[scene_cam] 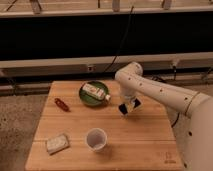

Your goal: Place the eraser in the ceramic cup

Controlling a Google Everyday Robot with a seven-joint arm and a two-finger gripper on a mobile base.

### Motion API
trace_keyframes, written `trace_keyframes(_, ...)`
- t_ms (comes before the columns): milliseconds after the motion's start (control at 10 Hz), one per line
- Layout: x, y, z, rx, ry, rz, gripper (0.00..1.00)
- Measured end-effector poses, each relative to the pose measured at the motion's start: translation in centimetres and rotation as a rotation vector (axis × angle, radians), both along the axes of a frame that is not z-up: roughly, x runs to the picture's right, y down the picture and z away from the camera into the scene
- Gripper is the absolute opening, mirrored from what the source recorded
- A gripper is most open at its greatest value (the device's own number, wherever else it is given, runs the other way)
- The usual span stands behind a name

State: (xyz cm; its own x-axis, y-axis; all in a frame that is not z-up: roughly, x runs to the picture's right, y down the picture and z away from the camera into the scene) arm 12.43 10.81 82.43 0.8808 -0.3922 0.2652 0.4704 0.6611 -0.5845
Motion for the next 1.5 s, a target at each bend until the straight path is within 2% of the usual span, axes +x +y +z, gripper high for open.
trace_keyframes(400, -1.3, 0.3, -1.8, 0.007, -0.001, -0.028, 0.00)
trace_keyframes(700, -4.0, 0.6, -4.5, 0.014, -0.024, -0.060, 0.00)
trace_keyframes(1000, -4.6, 0.6, -5.4, 0.019, -0.035, -0.082, 0.00)
trace_keyframes(1300, -6.1, 2.0, -8.5, 0.023, -0.065, -0.111, 0.00)
trace_keyframes(1500, -6.9, 2.2, -9.5, 0.029, -0.084, -0.129, 0.00)
